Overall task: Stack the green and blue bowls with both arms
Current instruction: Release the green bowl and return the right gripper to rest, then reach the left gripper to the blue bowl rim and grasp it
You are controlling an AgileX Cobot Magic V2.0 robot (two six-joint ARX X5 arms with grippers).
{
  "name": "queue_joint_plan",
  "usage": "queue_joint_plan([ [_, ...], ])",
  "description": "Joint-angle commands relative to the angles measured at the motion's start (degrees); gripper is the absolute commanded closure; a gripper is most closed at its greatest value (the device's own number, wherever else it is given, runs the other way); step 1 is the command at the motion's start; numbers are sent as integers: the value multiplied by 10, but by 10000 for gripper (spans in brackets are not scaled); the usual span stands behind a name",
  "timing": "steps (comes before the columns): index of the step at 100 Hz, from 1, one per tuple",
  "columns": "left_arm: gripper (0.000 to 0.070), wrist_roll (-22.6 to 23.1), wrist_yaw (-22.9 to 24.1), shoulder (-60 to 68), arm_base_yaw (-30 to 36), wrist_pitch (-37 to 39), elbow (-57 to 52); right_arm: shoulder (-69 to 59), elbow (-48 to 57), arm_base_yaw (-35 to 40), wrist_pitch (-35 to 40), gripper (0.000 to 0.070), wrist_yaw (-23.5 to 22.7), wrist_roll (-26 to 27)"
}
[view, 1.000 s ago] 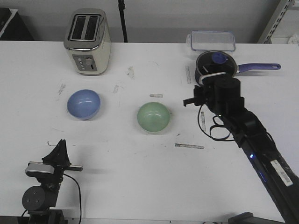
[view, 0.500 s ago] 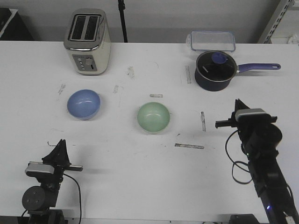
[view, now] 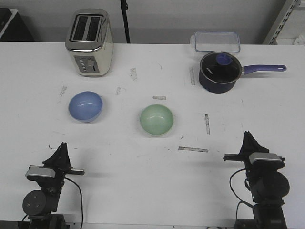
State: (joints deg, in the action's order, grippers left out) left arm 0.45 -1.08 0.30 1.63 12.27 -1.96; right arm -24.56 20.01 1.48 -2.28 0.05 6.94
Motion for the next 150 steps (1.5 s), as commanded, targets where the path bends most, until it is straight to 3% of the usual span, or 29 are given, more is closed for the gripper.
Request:
queue_joint_plan([
  [1,698,-5,0,-1,-1,7,13,28,-1,0,12,689,0,12],
  [18,698,-5,0,-1,-1,7,13,100,-1,0,58,689,0,12],
  [45,698,-5,0,-1,-1,7,13,156,-1,0,53,689,0,12],
  [127,699,-14,1,-1,-1,14,13,160,-1,0,53,689,0,12],
  [150,699,-10,3,2,-1,77,-14,160,-1,0,53,689,0,12],
])
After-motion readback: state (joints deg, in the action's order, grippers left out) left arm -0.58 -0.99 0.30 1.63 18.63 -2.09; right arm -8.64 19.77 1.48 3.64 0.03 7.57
